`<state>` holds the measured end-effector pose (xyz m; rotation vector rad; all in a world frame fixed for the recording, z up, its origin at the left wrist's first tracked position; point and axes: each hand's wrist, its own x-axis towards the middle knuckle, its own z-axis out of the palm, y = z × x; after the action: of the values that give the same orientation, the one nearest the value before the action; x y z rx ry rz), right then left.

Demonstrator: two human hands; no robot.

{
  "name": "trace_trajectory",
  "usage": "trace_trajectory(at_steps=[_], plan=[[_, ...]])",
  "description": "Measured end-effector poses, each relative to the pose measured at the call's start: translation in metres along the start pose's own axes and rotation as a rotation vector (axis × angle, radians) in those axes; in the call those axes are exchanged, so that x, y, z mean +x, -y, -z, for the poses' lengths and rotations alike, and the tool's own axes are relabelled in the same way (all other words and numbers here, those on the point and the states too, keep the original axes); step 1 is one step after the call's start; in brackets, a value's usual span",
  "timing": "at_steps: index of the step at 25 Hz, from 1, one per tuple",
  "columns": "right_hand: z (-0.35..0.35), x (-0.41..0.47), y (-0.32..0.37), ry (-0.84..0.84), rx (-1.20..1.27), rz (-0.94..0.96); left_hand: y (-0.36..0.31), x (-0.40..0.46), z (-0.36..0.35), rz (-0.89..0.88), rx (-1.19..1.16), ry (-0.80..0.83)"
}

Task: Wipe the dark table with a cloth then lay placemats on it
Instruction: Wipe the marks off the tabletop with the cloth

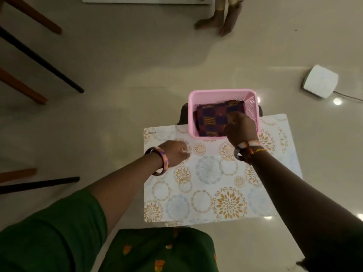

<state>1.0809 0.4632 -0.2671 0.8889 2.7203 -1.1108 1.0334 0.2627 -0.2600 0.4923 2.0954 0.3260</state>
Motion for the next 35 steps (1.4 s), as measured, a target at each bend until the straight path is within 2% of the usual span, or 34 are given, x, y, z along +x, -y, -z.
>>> trace_trajectory(at_steps=[2, 6, 9, 10, 13, 14, 20, 22, 26, 28, 30, 33, 35], plan=[[-0.007, 0.025, -0.013, 0.072, -0.053, -0.036, -0.013, 0.019, 0.003, 0.107, -0.272, -0.099], [-0.025, 0.055, -0.029, 0.124, -0.054, -0.325, -0.029, 0.041, 0.001, 0.321, -0.749, -0.152], [-0.033, 0.058, -0.03, 0.085, -0.111, -0.491, -0.034, 0.047, -0.003, 0.388, -0.876, -0.192], [-0.034, 0.059, -0.032, 0.059, -0.101, -0.504, -0.034, 0.049, -0.003, 0.383, -0.854, -0.194], [-0.029, 0.052, -0.039, 0.216, 0.119, -0.563, -0.03, 0.048, 0.0, 0.338, -0.773, -0.145], [-0.022, 0.051, -0.037, 0.219, 0.169, -0.575, -0.029, 0.046, 0.002, 0.333, -0.773, -0.125], [0.018, 0.021, 0.015, -0.021, 0.311, -0.407, -0.018, 0.015, 0.007, 0.241, -0.576, -0.155], [0.029, 0.001, 0.041, -0.085, 0.283, -0.309, -0.009, -0.009, 0.011, 0.126, -0.476, -0.222], [0.041, -0.048, 0.116, -0.218, 0.232, -0.124, -0.001, -0.065, 0.033, -0.224, -0.228, -0.412], [0.031, -0.079, 0.163, -0.182, 0.309, -0.067, 0.009, -0.099, 0.046, -0.36, -0.058, -0.521], [0.013, -0.108, 0.213, -0.08, 0.4, -0.067, 0.028, -0.134, 0.058, -0.458, -0.018, -0.649], [-0.023, -0.156, 0.286, 0.254, 0.74, -0.14, 0.093, -0.187, 0.075, -0.507, -0.329, -0.912], [-0.054, -0.178, 0.326, 0.461, 0.921, -0.16, 0.154, -0.218, 0.086, -0.356, -0.691, -0.992]])
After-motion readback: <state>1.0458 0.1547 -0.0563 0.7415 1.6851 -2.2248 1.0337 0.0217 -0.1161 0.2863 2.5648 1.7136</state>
